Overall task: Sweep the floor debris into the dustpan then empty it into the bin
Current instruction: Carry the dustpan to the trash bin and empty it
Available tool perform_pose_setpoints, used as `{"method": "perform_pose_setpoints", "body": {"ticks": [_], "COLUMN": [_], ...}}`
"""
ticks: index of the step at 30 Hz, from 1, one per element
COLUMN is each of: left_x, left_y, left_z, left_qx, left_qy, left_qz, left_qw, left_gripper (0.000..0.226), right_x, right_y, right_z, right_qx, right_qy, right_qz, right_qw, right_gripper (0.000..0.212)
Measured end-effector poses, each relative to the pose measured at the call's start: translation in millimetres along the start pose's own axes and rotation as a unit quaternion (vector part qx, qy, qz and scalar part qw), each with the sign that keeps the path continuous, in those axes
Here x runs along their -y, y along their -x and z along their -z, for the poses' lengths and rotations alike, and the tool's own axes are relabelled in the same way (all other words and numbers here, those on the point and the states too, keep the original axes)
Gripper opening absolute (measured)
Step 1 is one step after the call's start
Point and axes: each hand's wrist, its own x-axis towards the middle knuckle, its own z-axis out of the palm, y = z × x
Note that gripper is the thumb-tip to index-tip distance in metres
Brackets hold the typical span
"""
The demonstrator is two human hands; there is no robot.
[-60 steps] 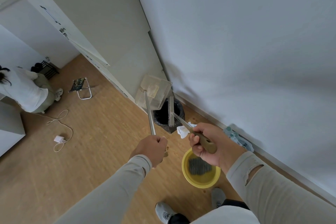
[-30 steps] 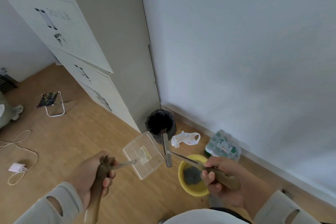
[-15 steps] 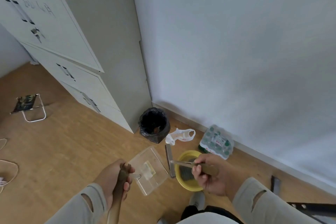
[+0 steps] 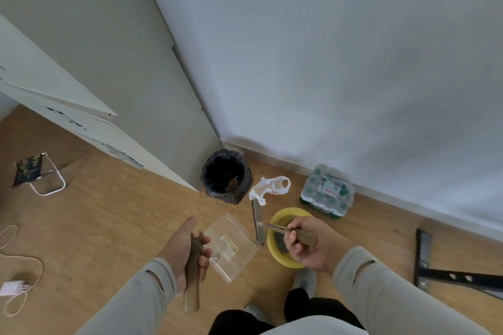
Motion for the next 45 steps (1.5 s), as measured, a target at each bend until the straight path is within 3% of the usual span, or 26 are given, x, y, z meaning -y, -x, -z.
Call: {"method": "perform_pose_setpoints", "body": {"ticks": [10, 16, 31, 38, 45], "left_x": [-31.2, -42.1, -70.0, -74.7, -78.4], "left_y": [-32.9, -62.9, -111.9, -132.7, -146.7], "left_z": [-15.8, -18.3, 6.9, -0.6, -22.9], "left_qx": [0.033, 0.082, 0.067, 0.053, 0.034], "left_qy": [-0.028, -0.075, -0.082, -0.041, -0.032], "left_qz": [0.023, 0.053, -0.013, -0.008, -0.015], "left_qw": [0.999, 0.992, 0.994, 0.998, 0.999], "left_gripper": [0.037, 0.045, 0.030, 0.032, 0.033], "right_x": [10.6, 11.9, -6.0, 24.9, 55.3], "right_y": [-17.8, -28.6, -44.3, -55.5, -63.8], "right_z": [-13.6, -45.1, -109.4, -116.2, -100.6], "right_qx": [-0.016, -0.021, -0.079, -0.064, -0.089], "right_qy": [-0.035, -0.022, 0.065, 0.121, 0.122], "right_qz": [0.023, 0.025, 0.026, 0.016, 0.066], "right_qw": [0.999, 0.999, 0.994, 0.990, 0.986], "right_gripper": [0.003, 0.004, 0.003, 0.014, 0.006]}}
